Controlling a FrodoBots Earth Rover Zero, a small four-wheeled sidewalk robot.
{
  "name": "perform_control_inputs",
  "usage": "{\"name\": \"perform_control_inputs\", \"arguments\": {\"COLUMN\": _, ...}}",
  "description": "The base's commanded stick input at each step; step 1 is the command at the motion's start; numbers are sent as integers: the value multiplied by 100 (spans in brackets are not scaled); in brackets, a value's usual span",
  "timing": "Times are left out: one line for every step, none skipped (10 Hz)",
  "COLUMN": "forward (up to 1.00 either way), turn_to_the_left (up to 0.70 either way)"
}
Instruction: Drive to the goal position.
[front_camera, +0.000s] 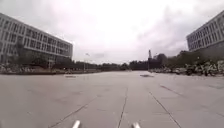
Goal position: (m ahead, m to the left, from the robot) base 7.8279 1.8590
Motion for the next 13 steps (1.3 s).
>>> {"name": "perform_control_inputs", "arguments": {"forward": 70, "turn_to_the_left": 0}}
{"name": "perform_control_inputs", "arguments": {"forward": 70, "turn_to_the_left": 0}}
{"name": "perform_control_inputs", "arguments": {"forward": 70, "turn_to_the_left": 0}}
{"name": "perform_control_inputs", "arguments": {"forward": 70, "turn_to_the_left": 0}}
{"name": "perform_control_inputs", "arguments": {"forward": 70, "turn_to_the_left": 0}}
{"name": "perform_control_inputs", "arguments": {"forward": 70, "turn_to_the_left": 0}}
{"name": "perform_control_inputs", "arguments": {"forward": 70, "turn_to_the_left": 0}}
{"name": "perform_control_inputs", "arguments": {"forward": 70, "turn_to_the_left": 0}}
{"name": "perform_control_inputs", "arguments": {"forward": 70, "turn_to_the_left": 0}}
{"name": "perform_control_inputs", "arguments": {"forward": 70, "turn_to_the_left": 0}}
{"name": "perform_control_inputs", "arguments": {"forward": 70, "turn_to_the_left": 0}}
{"name": "perform_control_inputs", "arguments": {"forward": 70, "turn_to_the_left": 0}}
{"name": "perform_control_inputs", "arguments": {"forward": 70, "turn_to_the_left": 0}}
